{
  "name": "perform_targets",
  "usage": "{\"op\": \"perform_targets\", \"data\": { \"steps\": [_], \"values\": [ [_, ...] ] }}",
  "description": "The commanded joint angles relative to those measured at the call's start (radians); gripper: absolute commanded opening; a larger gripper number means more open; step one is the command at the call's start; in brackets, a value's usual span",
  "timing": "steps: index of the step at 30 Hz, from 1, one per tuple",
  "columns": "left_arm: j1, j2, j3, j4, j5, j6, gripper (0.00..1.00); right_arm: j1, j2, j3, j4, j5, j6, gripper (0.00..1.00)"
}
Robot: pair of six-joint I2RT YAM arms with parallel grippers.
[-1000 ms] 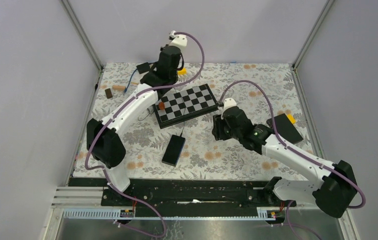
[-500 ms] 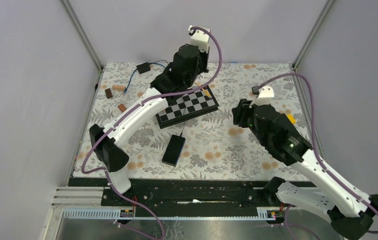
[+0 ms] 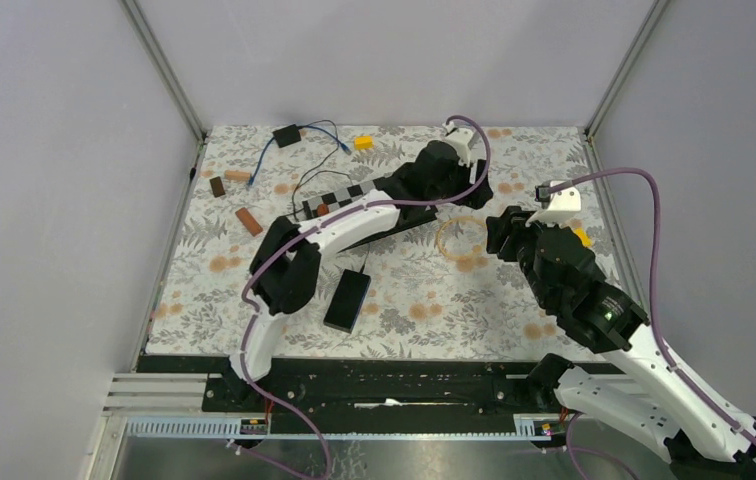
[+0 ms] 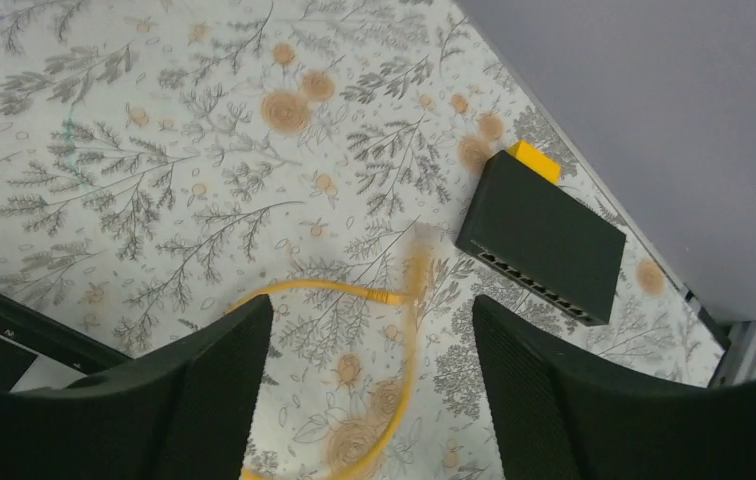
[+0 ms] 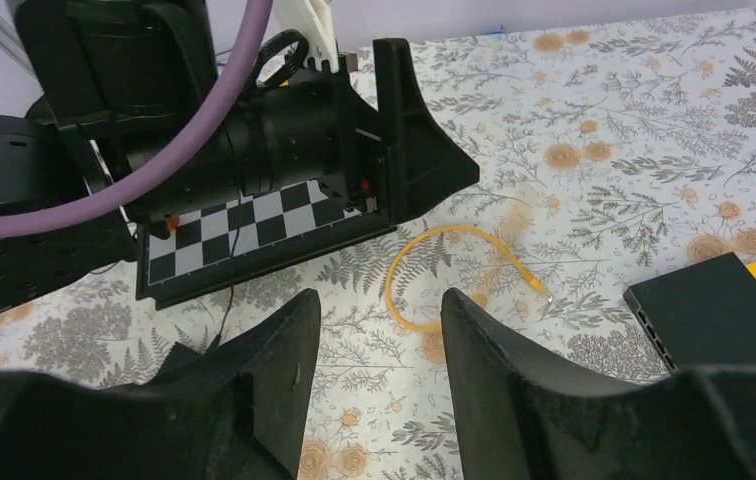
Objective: Insert the plug into the switch port
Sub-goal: Place the connector at the center of the board.
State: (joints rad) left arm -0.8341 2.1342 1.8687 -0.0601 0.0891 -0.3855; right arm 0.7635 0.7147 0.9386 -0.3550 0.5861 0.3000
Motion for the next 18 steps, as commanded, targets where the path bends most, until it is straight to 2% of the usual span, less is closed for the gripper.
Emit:
{"op": "perform_targets", "data": {
  "steps": [1, 5, 14, 18],
  "values": [
    [0.053, -0.03, 0.084, 0.005, -0.01, -0.009, 0.86, -0.004, 0.015, -0.013, 0.019, 0.007, 0.008, 0.55],
    [0.173, -0.089, 0.05, -0.062, -0.053, -0.012, 0.93, -0.004, 0.032, -0.021, 0.019, -0.012, -0.002, 0.56],
    [0.471, -0.252, -0.191, -0.17, -0.175, -0.012, 0.93, -0.004, 0.095, -0.024, 0.02, -0.074, -0.007, 0.59],
    [0.571, -0.305, -0.341, -0.115, -0.231, 0.019, 0.93, -0.004, 0.132, -0.021, 0.021, -0.124, -0.012, 0.59]
  ]
}}
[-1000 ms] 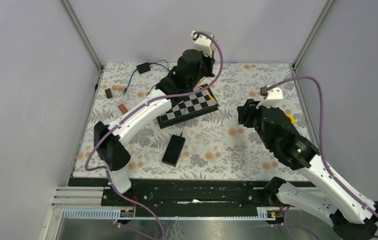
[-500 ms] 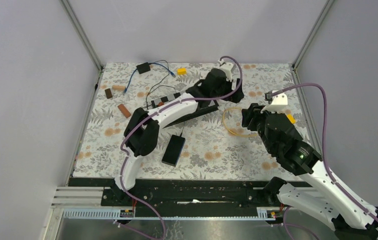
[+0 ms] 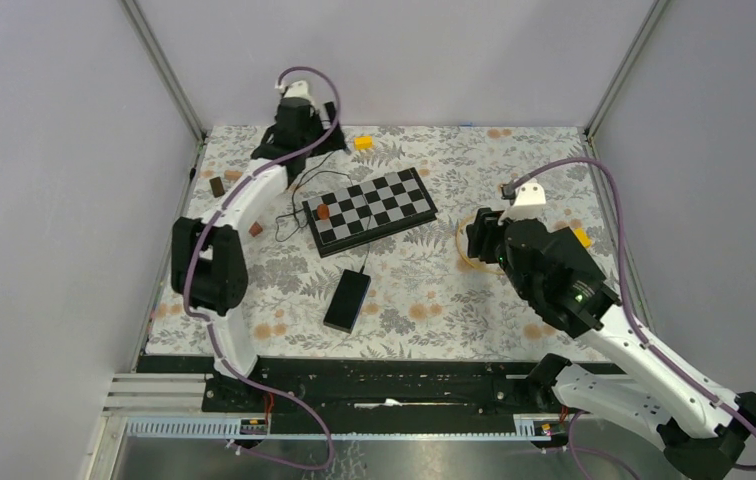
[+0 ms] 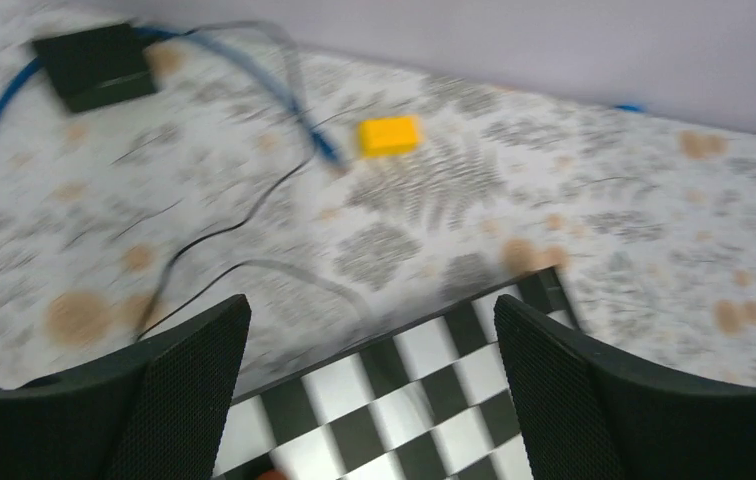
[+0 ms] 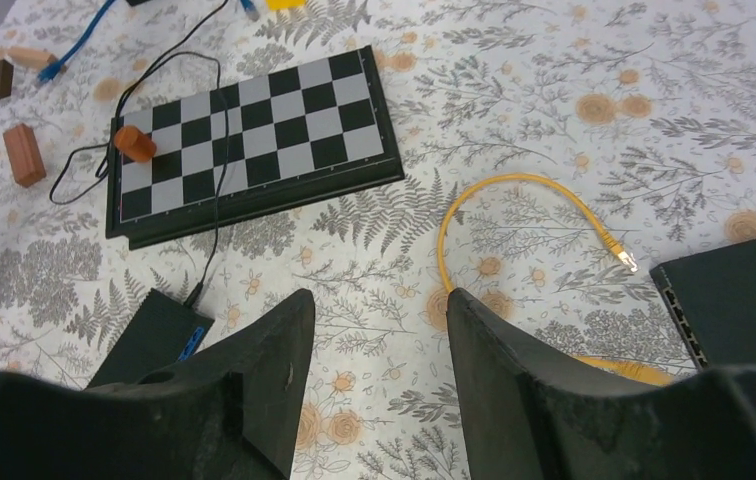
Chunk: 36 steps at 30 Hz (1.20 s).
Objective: Insert the plug into the switch port
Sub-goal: Place the connector at the center of the board, then pick up the connector from the corner of the board.
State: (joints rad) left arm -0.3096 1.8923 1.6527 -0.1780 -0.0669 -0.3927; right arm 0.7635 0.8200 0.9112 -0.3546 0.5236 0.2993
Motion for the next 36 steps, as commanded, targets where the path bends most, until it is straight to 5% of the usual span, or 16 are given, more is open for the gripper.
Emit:
{"op": "perform_targets", "data": {
  "steps": [1, 22, 36],
  "values": [
    [0.071, -0.072, -0.157, 0.02, -0.081, 0.042, 0.93, -0.004, 0.036, 0.006, 0.02, -0.075, -0.012, 0.59],
    [0.409, 0.12, -0.153, 0.02, -0.149, 0.154, 0.91, -0.003, 0.093, -0.009, 0.025, -0.188, 0.003, 0.59],
    [0.443, 0.301, 0.004, -0.098, -0.026, 0.228, 0.86, -0.003, 0.093, -0.008, 0.025, -0.198, 0.005, 0.59]
  ]
}}
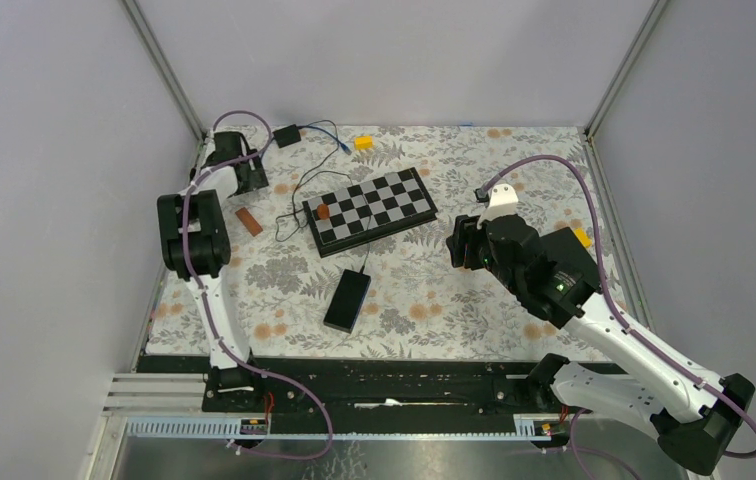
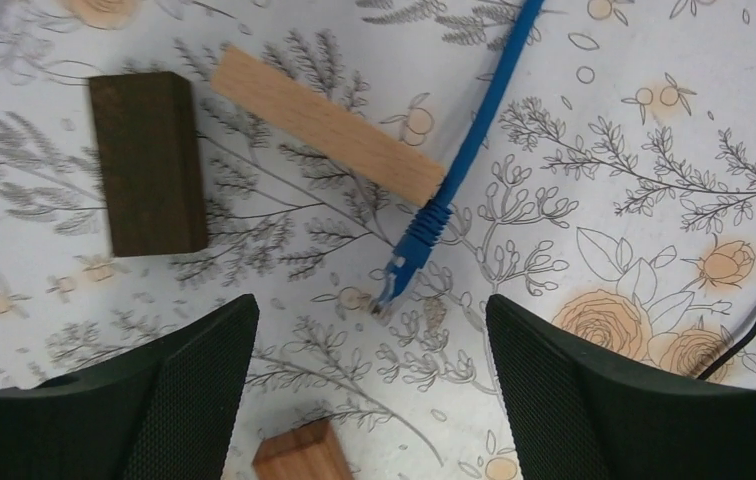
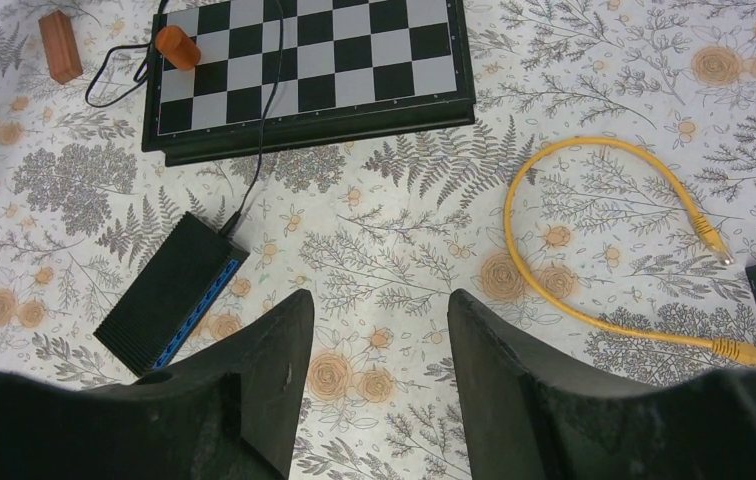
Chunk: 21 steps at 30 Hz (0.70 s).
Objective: Insert the plug into the switch port
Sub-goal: Pick up the connector from the corner of the board.
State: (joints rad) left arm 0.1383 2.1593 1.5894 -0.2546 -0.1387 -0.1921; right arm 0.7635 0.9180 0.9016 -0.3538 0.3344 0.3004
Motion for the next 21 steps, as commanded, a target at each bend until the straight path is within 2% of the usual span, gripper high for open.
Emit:
{"op": "perform_targets", "data": {
  "steps": [1, 10, 21],
  "values": [
    [-0.003, 0.042, 0.075, -0.024, 0.047, 0.029, 0.84, -0.003, -0.004, 0.003, 0.024, -0.01, 0.002, 0.59],
    [0.011, 0.124, 0.177, -0.072, 0.079, 0.045, 0.68, -0.003, -0.012, 0.004, 0.024, -0.011, 0.005, 0.59],
    [0.016, 0.138, 0.187, -0.106, 0.166, 0.038, 0.38, -0.004, -0.021, -0.001, 0.023, -0.007, 0.009, 0.59]
  ]
}}
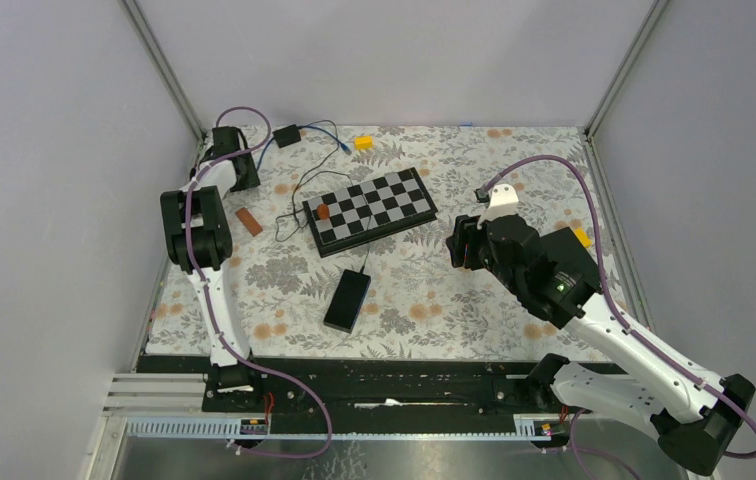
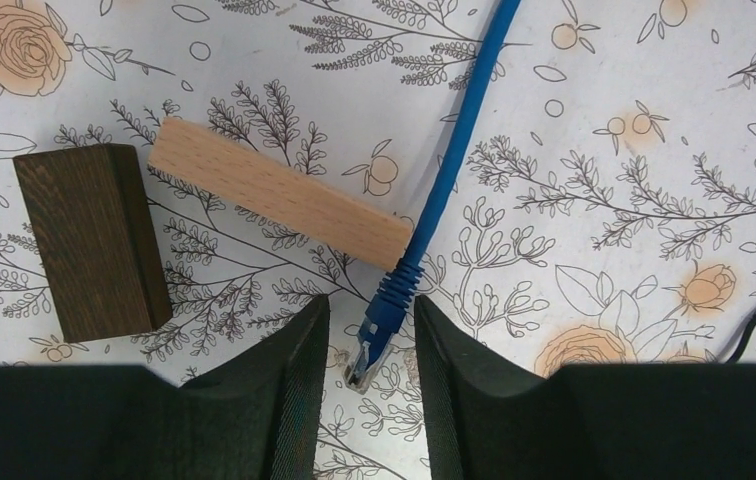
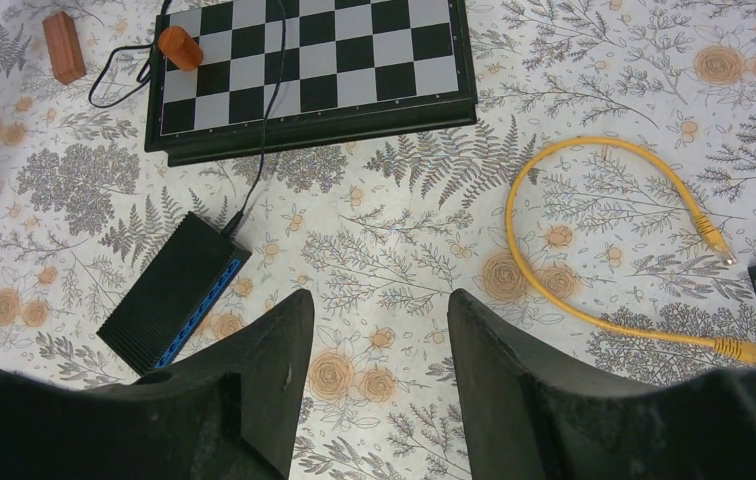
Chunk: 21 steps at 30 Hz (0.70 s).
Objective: Insert the plug into the switch port
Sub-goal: Pick up the connector from the corner of the board.
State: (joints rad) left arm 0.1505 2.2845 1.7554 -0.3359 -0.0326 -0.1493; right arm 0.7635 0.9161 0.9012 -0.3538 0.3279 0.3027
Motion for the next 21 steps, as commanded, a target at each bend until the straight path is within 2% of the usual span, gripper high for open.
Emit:
{"op": "perform_targets", "data": {
  "steps": [1, 4, 12, 17, 21],
  "values": [
    [0.005, 0.007, 0.011, -0.025, 0.058, -0.01, 0.37, -0.003, -0.02, -0.002, 0.024, 0.0, 0.007, 0.59],
    [0.004, -0.019, -0.024, 0.0, 0.05, -0.026, 0.31, -0.004, -0.022, -0.005, 0.024, -0.001, 0.011, 0.59],
    [0.005, -0.016, -0.016, 0.026, 0.075, -0.023, 0.0, -0.004, -0.026, -0.008, 0.023, -0.002, 0.006, 0.59],
    [-0.003, -0.077, -0.071, 0.082, 0.064, -0.077, 0.0, -0.004, -0.028, -0.014, 0.023, -0.003, 0.014, 0.59],
    [-0.043, -0.187, -0.174, 0.168, -0.017, -0.139, 0.0, -0.004, -0.026, -0.017, 0.024, -0.014, 0.018, 0.59]
  ]
}}
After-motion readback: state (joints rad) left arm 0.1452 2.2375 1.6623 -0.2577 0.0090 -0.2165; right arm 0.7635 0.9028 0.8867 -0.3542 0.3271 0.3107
